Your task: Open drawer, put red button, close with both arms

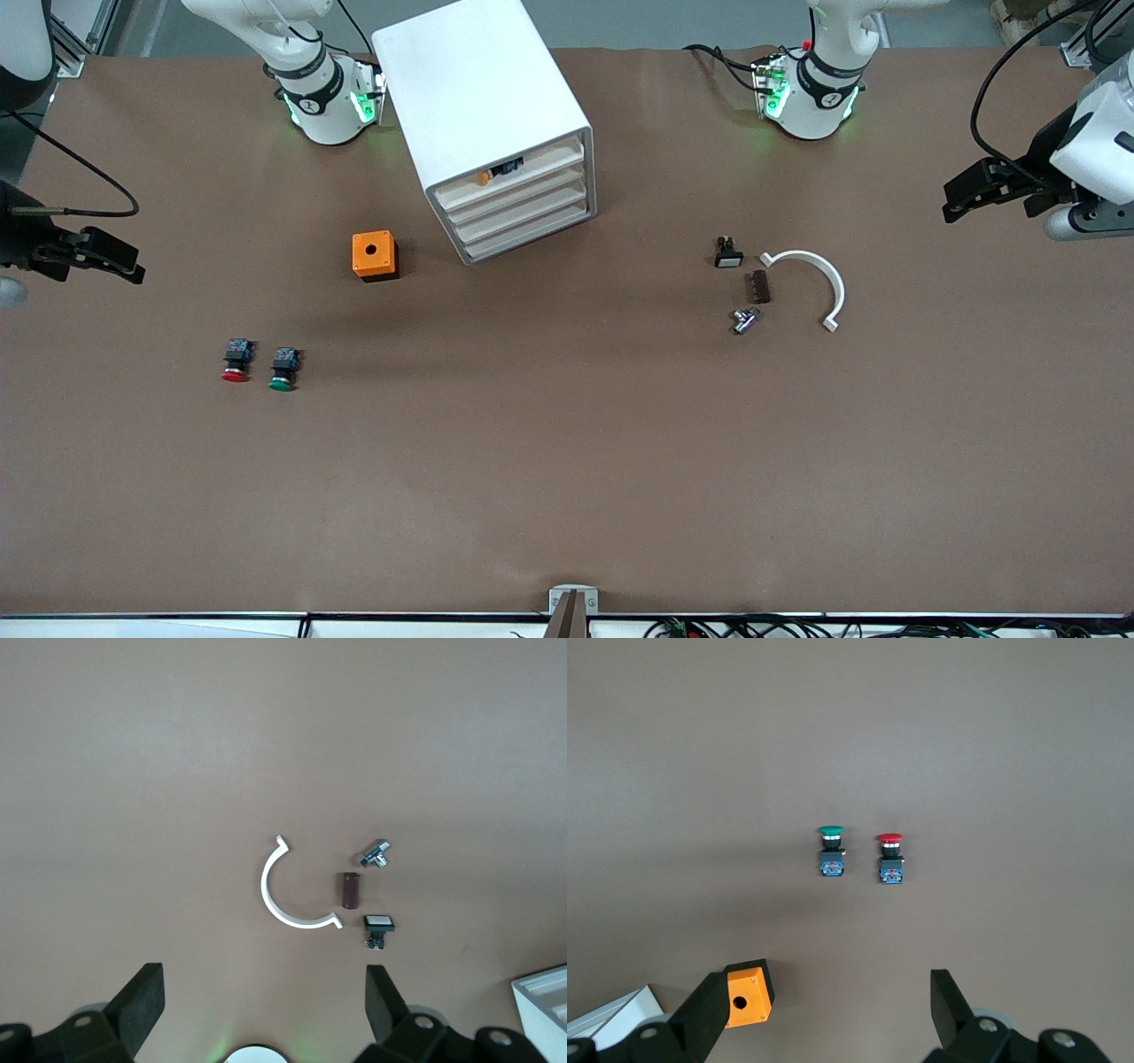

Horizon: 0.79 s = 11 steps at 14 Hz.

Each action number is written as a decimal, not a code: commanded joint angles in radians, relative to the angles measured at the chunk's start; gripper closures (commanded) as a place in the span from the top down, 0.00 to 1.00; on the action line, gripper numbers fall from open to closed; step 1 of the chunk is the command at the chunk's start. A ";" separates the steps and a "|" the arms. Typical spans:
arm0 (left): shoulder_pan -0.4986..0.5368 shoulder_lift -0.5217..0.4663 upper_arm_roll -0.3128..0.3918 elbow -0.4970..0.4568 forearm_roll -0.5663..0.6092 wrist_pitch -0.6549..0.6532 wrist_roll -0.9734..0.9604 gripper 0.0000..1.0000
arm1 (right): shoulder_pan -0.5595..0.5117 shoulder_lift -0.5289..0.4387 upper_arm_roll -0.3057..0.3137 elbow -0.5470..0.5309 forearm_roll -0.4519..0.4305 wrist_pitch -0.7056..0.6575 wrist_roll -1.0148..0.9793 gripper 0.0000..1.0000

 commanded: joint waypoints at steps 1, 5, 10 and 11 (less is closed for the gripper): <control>0.004 0.013 -0.010 0.028 0.027 -0.015 0.012 1.00 | -0.011 -0.007 0.009 0.000 -0.001 -0.004 0.007 1.00; 0.002 0.013 -0.008 0.030 0.025 -0.015 0.009 1.00 | -0.008 -0.009 0.010 0.003 -0.001 -0.009 0.010 1.00; 0.008 0.050 -0.008 0.049 0.024 -0.015 0.014 1.00 | -0.016 -0.006 0.009 0.000 -0.001 0.002 0.005 1.00; 0.005 0.056 -0.008 0.050 0.024 -0.014 0.014 1.00 | -0.019 0.002 0.007 -0.003 -0.002 0.005 0.004 1.00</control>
